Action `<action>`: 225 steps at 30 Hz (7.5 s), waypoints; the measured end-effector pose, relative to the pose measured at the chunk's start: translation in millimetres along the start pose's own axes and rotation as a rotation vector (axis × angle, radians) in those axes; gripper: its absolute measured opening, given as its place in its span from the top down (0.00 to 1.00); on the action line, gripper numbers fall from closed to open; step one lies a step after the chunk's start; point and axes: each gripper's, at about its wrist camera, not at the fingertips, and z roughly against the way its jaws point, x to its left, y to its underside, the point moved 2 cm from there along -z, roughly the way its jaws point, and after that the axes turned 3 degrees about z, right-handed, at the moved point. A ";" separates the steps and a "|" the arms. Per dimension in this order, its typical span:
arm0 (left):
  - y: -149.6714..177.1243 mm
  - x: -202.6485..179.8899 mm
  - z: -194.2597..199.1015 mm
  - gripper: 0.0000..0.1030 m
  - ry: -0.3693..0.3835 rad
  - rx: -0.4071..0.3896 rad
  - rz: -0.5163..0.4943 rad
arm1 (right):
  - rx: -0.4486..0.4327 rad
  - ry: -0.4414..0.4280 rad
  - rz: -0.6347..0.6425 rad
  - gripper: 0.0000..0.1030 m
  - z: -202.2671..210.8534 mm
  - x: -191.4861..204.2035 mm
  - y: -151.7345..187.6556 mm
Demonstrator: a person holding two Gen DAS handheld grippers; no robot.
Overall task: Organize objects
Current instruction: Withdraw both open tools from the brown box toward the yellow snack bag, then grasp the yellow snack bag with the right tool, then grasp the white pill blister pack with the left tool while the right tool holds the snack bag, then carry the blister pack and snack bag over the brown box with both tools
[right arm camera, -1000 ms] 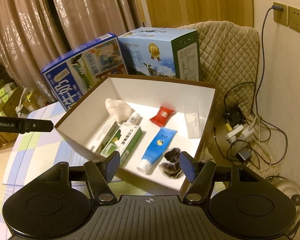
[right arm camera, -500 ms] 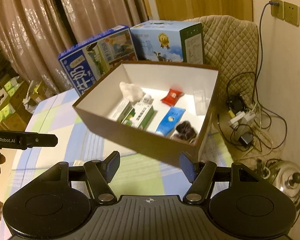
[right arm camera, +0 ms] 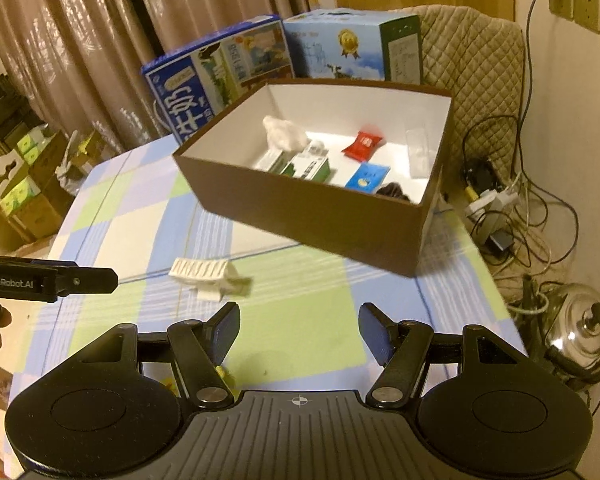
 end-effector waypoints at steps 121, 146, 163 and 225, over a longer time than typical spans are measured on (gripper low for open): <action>-4.2 -13.4 -151.7 0.19 -0.018 0.044 -0.589 | 0.176 0.117 0.178 0.33 -96.9 -56.4 71.7; -12.9 -20.9 -166.3 0.75 0.015 0.202 -0.283 | 0.164 0.113 0.178 0.33 -97.8 -59.1 71.9; 0.5 -15.9 -158.9 0.78 -0.035 0.209 -0.235 | 0.156 0.136 0.168 0.33 -98.9 -60.6 70.4; -175.1 -86.9 -133.7 0.78 0.061 -0.047 -0.272 | -0.049 0.009 0.036 0.37 -132.4 -75.6 -160.0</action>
